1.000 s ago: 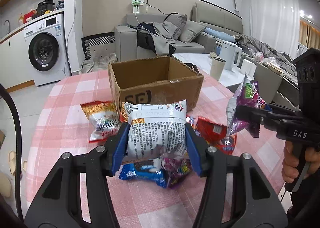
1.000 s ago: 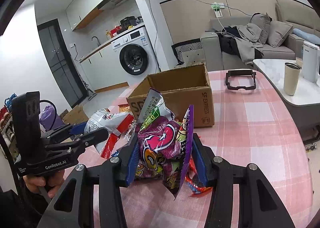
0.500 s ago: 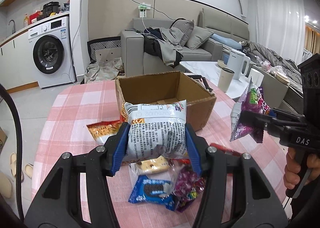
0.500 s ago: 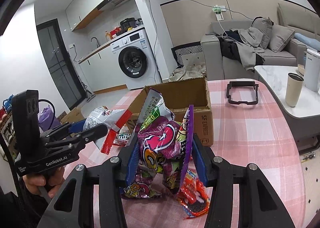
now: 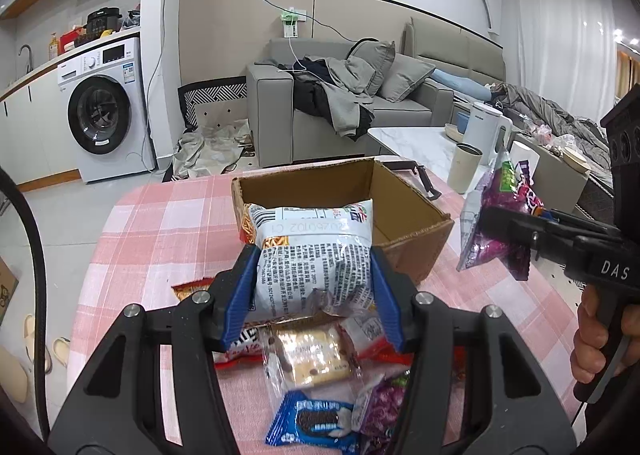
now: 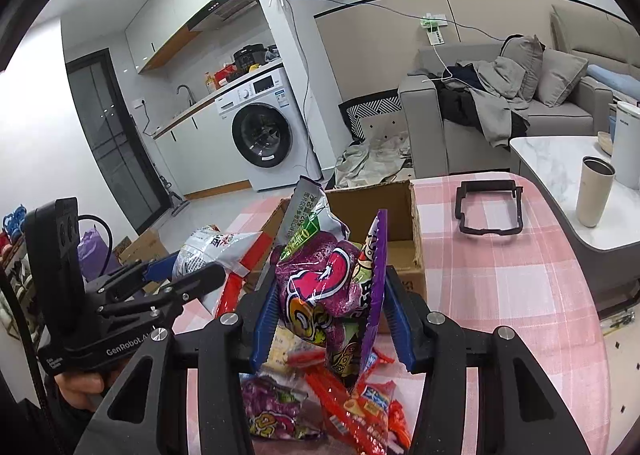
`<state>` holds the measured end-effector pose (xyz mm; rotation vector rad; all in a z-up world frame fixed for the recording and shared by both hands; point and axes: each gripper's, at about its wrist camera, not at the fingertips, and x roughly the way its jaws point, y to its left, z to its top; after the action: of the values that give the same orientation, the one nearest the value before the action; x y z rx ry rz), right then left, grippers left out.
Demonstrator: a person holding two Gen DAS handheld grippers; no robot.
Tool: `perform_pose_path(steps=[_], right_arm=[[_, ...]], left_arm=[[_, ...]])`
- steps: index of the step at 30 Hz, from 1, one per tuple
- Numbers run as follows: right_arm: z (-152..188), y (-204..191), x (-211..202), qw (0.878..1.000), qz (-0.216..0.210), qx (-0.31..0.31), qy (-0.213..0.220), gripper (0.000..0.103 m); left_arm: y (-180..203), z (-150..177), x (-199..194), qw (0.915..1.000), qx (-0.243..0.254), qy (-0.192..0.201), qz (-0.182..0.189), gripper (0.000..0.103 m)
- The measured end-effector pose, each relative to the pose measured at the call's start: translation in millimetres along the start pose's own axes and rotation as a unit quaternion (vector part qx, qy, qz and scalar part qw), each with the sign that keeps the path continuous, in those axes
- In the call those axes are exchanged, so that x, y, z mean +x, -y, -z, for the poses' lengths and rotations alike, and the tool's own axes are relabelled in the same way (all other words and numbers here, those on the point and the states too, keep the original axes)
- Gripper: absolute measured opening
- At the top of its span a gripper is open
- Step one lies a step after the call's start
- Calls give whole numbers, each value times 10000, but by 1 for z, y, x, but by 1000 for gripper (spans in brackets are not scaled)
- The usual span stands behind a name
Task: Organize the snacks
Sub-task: 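Carry the white chip bag into the box with left tool while right carries candy bag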
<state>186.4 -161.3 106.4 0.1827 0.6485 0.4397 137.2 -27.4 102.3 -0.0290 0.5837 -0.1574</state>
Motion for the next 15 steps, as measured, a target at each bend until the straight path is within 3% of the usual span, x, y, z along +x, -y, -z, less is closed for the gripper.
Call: perform_pose_path(steps=[15], right_arm=[[-24,17,42,9997,109,234,-19,49]], left_arm=[[-16,-29,49,10000,-26,-46,-29,52]])
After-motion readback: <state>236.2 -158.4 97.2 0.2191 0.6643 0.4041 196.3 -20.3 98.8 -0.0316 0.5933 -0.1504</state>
